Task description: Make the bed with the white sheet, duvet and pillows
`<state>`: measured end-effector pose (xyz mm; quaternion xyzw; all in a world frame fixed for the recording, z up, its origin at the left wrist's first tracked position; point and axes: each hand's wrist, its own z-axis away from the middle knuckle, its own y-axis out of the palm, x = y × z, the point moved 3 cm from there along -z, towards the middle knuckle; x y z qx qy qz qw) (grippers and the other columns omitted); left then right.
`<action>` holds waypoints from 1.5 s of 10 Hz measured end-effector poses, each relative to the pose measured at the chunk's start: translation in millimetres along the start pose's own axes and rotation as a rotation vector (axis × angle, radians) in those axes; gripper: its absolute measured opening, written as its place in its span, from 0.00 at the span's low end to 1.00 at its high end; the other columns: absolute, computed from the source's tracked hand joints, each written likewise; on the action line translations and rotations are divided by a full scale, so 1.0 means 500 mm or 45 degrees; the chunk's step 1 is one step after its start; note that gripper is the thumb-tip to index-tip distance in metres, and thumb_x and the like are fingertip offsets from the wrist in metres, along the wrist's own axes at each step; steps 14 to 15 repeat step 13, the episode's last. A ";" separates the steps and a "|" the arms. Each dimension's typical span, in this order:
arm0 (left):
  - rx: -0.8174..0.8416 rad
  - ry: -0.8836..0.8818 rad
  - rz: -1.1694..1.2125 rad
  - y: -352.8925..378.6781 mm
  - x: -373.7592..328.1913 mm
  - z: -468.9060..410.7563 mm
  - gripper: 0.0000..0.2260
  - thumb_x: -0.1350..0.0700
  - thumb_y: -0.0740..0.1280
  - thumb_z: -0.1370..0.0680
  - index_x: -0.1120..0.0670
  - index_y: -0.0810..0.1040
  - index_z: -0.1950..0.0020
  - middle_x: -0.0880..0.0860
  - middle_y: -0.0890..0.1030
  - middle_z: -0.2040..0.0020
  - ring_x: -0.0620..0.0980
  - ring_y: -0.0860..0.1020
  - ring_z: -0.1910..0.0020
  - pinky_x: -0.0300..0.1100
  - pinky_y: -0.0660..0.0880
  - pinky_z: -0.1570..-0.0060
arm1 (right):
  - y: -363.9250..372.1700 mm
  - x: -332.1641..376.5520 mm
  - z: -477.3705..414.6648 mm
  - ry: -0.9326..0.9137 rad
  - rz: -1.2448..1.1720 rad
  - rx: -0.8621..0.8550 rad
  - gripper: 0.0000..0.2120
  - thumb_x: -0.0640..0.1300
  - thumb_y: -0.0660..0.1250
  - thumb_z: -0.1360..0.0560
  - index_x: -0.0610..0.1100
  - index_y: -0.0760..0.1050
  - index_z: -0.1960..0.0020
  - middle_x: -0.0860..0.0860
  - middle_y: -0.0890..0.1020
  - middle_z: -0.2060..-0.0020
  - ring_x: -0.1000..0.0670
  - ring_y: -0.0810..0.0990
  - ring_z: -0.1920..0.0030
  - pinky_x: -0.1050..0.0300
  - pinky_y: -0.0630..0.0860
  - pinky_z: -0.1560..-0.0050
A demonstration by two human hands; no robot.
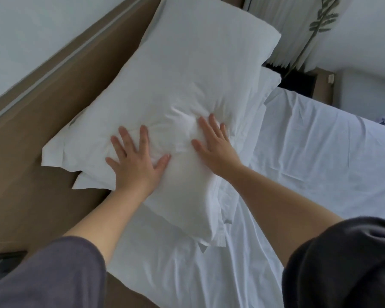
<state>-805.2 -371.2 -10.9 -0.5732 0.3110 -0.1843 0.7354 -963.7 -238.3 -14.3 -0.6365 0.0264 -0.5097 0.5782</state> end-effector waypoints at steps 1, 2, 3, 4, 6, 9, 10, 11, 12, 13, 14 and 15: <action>-0.137 0.156 -0.118 0.001 -0.026 0.019 0.37 0.37 0.52 0.23 0.55 0.45 0.21 0.65 0.43 0.22 0.65 0.44 0.23 0.73 0.53 0.34 | 0.011 -0.065 0.044 0.178 -0.377 -0.197 0.33 0.60 0.58 0.20 0.57 0.46 0.21 0.58 0.46 0.21 0.55 0.47 0.22 0.55 0.53 0.27; -0.160 0.361 -0.209 -0.002 -0.062 0.008 0.38 0.36 0.51 0.23 0.55 0.44 0.20 0.63 0.42 0.21 0.64 0.43 0.23 0.73 0.48 0.32 | 0.031 -0.140 0.065 0.520 -0.777 -0.119 0.36 0.63 0.56 0.21 0.53 0.45 0.20 0.53 0.49 0.20 0.51 0.49 0.21 0.54 0.49 0.25; -0.168 0.460 -0.260 0.000 -0.106 -0.021 0.39 0.33 0.49 0.25 0.53 0.41 0.21 0.61 0.39 0.22 0.63 0.39 0.23 0.72 0.42 0.31 | 0.047 -0.189 0.068 0.795 -1.075 0.041 0.38 0.69 0.54 0.23 0.57 0.43 0.20 0.55 0.50 0.21 0.45 0.51 0.22 0.35 0.54 0.27; -0.163 0.473 -0.318 0.013 -0.130 -0.051 0.40 0.31 0.48 0.26 0.50 0.41 0.21 0.61 0.38 0.22 0.62 0.38 0.23 0.74 0.42 0.33 | 0.074 -0.172 0.036 0.894 -1.245 0.169 0.51 0.83 0.56 0.39 0.64 0.48 0.22 0.56 0.53 0.21 0.41 0.55 0.23 0.23 0.57 0.34; -0.178 0.464 -0.366 0.025 -0.137 -0.088 0.41 0.32 0.53 0.26 0.51 0.43 0.20 0.63 0.40 0.22 0.64 0.41 0.23 0.75 0.43 0.33 | 0.083 -0.200 0.018 0.847 -1.395 0.210 0.52 0.82 0.58 0.41 0.62 0.54 0.22 0.54 0.60 0.23 0.42 0.60 0.24 0.25 0.59 0.33; -0.203 0.629 -0.436 0.031 -0.162 -0.058 0.38 0.34 0.52 0.23 0.54 0.48 0.20 0.62 0.44 0.21 0.65 0.43 0.23 0.74 0.43 0.32 | 0.099 -0.347 0.112 0.866 -0.546 0.158 0.35 0.67 0.50 0.21 0.54 0.46 0.20 0.50 0.50 0.20 0.43 0.50 0.21 0.38 0.51 0.25; -0.162 0.609 -0.456 0.015 -0.157 -0.038 0.37 0.35 0.52 0.23 0.53 0.47 0.20 0.61 0.44 0.21 0.64 0.43 0.23 0.73 0.44 0.32 | 0.087 -0.347 0.145 0.751 0.068 0.351 0.33 0.68 0.47 0.21 0.59 0.41 0.21 0.51 0.42 0.21 0.41 0.40 0.21 0.29 0.45 0.28; -0.069 0.546 -0.475 0.007 -0.146 0.006 0.37 0.35 0.52 0.23 0.53 0.47 0.20 0.60 0.43 0.21 0.63 0.42 0.23 0.72 0.45 0.31 | 0.041 -0.325 0.185 0.607 0.342 0.366 0.33 0.68 0.46 0.21 0.59 0.39 0.21 0.51 0.40 0.21 0.40 0.38 0.22 0.27 0.43 0.29; 0.077 0.422 -0.525 0.001 -0.142 0.087 0.37 0.35 0.50 0.22 0.52 0.42 0.20 0.58 0.39 0.21 0.61 0.40 0.23 0.69 0.46 0.30 | -0.015 -0.297 0.237 0.469 0.623 0.411 0.33 0.67 0.44 0.21 0.58 0.37 0.21 0.49 0.39 0.21 0.39 0.36 0.22 0.26 0.40 0.30; 0.283 0.324 -0.629 -0.002 -0.150 0.169 0.35 0.35 0.45 0.21 0.50 0.38 0.21 0.57 0.36 0.21 0.58 0.39 0.22 0.68 0.45 0.29 | -0.087 -0.260 0.299 0.288 0.809 0.377 0.33 0.67 0.43 0.20 0.57 0.36 0.21 0.48 0.39 0.21 0.38 0.36 0.23 0.26 0.39 0.29; 0.283 0.324 -0.629 -0.002 -0.150 0.169 0.35 0.35 0.45 0.21 0.50 0.38 0.21 0.57 0.36 0.21 0.58 0.39 0.22 0.68 0.45 0.29 | -0.087 -0.260 0.299 0.288 0.809 0.377 0.33 0.67 0.43 0.20 0.57 0.36 0.21 0.48 0.39 0.21 0.38 0.36 0.23 0.26 0.39 0.29; 0.283 0.324 -0.629 -0.002 -0.150 0.169 0.35 0.35 0.45 0.21 0.50 0.38 0.21 0.57 0.36 0.21 0.58 0.39 0.22 0.68 0.45 0.29 | -0.087 -0.260 0.299 0.288 0.809 0.377 0.33 0.67 0.43 0.20 0.57 0.36 0.21 0.48 0.39 0.21 0.38 0.36 0.23 0.26 0.39 0.29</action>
